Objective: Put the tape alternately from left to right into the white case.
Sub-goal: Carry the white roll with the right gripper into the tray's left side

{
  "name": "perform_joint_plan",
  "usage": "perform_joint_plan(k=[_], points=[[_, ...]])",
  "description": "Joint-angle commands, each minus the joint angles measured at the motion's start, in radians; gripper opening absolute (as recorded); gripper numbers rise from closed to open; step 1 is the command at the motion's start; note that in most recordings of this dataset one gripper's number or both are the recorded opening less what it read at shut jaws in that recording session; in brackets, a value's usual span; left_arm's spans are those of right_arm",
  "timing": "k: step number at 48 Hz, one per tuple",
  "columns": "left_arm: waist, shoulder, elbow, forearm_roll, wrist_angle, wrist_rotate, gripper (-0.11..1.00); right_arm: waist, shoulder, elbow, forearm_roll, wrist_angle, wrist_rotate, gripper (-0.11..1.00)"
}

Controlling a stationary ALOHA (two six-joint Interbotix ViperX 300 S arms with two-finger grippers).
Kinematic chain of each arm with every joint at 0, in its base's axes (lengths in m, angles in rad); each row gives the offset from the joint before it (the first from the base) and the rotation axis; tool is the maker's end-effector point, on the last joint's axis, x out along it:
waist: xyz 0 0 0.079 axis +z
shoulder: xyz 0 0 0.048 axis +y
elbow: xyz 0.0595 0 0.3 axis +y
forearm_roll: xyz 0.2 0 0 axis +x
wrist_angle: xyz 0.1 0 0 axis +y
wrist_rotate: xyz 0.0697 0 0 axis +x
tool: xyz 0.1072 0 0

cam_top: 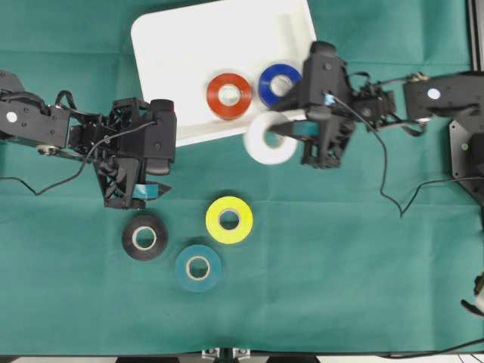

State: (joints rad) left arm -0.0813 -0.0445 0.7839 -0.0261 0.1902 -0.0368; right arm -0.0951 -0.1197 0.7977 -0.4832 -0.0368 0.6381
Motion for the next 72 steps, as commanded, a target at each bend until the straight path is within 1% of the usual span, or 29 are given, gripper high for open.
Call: perform_joint_plan(k=[1, 6, 17, 25, 33, 40, 53, 61, 72], points=[[0.000, -0.023, -0.006, -0.002, -0.008, 0.000, 0.66, -0.032, 0.026, -0.060, -0.034, -0.028, -0.002, 0.28], [0.000, -0.025, -0.003, -0.002, -0.008, 0.000, 0.66, -0.071, 0.095, -0.124, -0.067, -0.032, -0.002, 0.28], [0.000, -0.026, -0.002, -0.002, -0.008, 0.000, 0.66, -0.138, 0.229, -0.265, -0.107, -0.032, -0.005, 0.28], [0.000, -0.029, 0.002, -0.002, -0.008, 0.000, 0.66, -0.169, 0.308, -0.367, -0.126, -0.032, -0.005, 0.28], [0.000, -0.034, 0.003, -0.002, -0.008, 0.000, 0.66, -0.187, 0.367, -0.433, -0.132, -0.032, -0.005, 0.28], [-0.002, -0.035, 0.009, -0.002, -0.008, 0.000, 0.66, -0.192, 0.407, -0.457, -0.133, -0.032, -0.005, 0.28], [-0.002, -0.034, 0.009, -0.002, -0.008, 0.000, 0.66, -0.210, 0.451, -0.465, -0.133, -0.055, -0.005, 0.28], [-0.002, -0.035, 0.008, -0.002, -0.008, 0.000, 0.66, -0.219, 0.453, -0.468, -0.133, -0.089, -0.005, 0.28], [-0.002, -0.035, 0.005, -0.002, -0.008, 0.000, 0.66, -0.219, 0.453, -0.471, -0.133, -0.092, -0.006, 0.28]])
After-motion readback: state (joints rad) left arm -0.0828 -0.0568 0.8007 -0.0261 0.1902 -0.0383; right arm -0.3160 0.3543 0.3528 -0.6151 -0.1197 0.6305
